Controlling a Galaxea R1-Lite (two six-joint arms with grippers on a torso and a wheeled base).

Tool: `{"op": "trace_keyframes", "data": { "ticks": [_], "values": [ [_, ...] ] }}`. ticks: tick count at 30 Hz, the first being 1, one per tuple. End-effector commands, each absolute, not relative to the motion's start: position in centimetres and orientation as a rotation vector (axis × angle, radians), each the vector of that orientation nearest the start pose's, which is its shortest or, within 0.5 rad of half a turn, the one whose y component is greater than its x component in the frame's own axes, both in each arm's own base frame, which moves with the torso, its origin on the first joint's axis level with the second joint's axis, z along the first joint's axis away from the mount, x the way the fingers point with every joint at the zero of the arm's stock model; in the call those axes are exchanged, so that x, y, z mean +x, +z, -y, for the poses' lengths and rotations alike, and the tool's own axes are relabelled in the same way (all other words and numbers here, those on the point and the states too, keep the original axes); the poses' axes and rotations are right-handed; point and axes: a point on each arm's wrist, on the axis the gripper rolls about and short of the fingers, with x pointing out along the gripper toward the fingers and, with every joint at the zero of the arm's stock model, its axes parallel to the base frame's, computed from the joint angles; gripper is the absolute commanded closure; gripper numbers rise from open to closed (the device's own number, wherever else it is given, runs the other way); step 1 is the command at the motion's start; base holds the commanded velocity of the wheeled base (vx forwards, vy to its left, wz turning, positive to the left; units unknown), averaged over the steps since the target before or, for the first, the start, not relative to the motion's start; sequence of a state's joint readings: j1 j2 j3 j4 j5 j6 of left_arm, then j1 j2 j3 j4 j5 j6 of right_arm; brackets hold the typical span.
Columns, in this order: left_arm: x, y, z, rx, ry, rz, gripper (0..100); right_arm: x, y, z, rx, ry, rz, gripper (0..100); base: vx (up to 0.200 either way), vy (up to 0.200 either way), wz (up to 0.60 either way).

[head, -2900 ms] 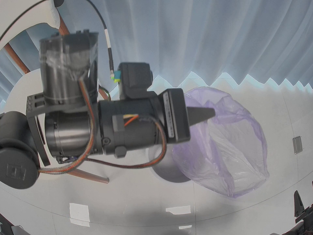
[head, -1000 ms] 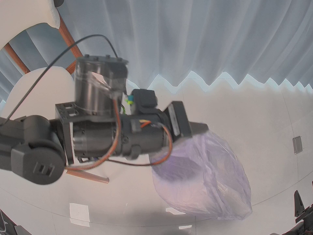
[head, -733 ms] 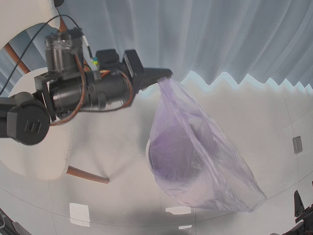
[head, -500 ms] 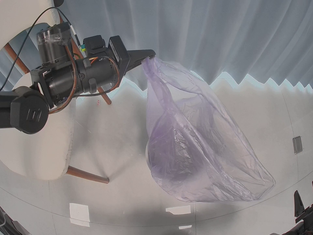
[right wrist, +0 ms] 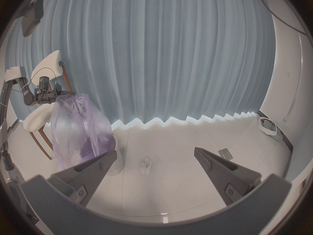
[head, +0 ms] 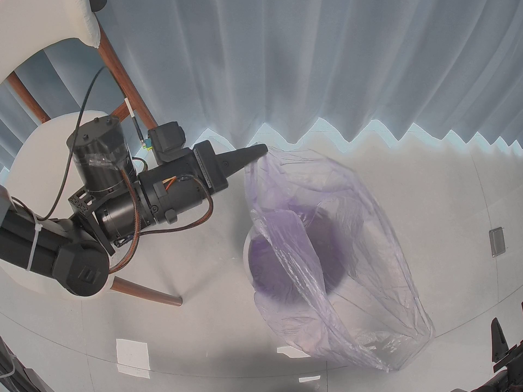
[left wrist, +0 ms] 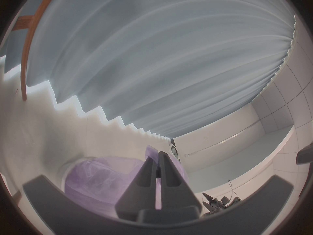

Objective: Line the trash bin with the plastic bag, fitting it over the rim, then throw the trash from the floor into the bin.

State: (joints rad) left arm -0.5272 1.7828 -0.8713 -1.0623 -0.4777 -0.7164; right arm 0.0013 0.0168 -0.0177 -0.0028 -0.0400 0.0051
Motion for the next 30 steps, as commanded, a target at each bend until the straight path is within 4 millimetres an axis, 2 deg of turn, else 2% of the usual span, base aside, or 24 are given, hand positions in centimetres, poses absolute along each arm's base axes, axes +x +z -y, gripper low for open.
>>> {"op": "trace_keyframes", "data": {
  "ticks": [1,5,9,11,12,13,15,18,24,28,30],
  "values": [
    [29.8,19.6,15.7,-0.661,-0.930,-0.179,100,-2.3,7.6,0.1,0.005,-0.038,0.003,0,0.000,0.000,0.00],
    [32.1,18.9,13.4,-0.677,-0.802,-0.030,100,-2.3,7.6,0.1,0.003,-0.038,0.003,0,0.000,0.000,0.00],
    [32.3,18.5,11.5,-0.677,-0.747,0.022,100,-2.3,7.6,0.1,0.003,-0.037,0.003,0,0.000,0.000,0.00],
    [31.7,17.8,11.7,-0.679,-0.751,-0.015,100,-2.3,7.6,0.1,0.003,-0.037,0.003,0,0.000,0.000,0.00],
    [29.1,16.0,14.0,-0.671,-0.814,-0.117,100,-2.3,7.6,0.1,0.003,-0.037,0.002,0,0.000,0.000,0.00],
    [27.6,15.5,15.3,-0.656,-0.863,-0.152,100,-2.3,7.6,0.1,0.003,-0.037,0.003,0,0.000,0.000,0.00],
    [26.2,15.2,16.5,-0.637,-0.922,-0.161,100,-2.3,7.6,0.1,0.003,-0.037,0.002,0,0.000,0.000,0.00],
    [26.3,15.1,16.8,-0.632,-0.928,-0.155,100,-2.3,7.6,0.1,0.003,-0.037,0.002,0,0.000,0.000,0.00],
    [25.7,13.6,17.9,-0.461,-0.958,-0.138,100,-2.3,7.5,0.1,0.012,-0.029,-0.001,0,0.000,0.000,0.00],
    [26.0,14.2,17.7,-0.448,-0.947,-0.151,100,-2.3,7.5,0.1,0.032,-0.037,-0.002,0,0.000,0.000,0.00],
    [26.1,15.4,17.4,-0.445,-0.931,-0.179,100,-2.4,8.2,0.1,0.042,-0.039,0.028,0,0.000,0.000,0.00]
  ]
}}
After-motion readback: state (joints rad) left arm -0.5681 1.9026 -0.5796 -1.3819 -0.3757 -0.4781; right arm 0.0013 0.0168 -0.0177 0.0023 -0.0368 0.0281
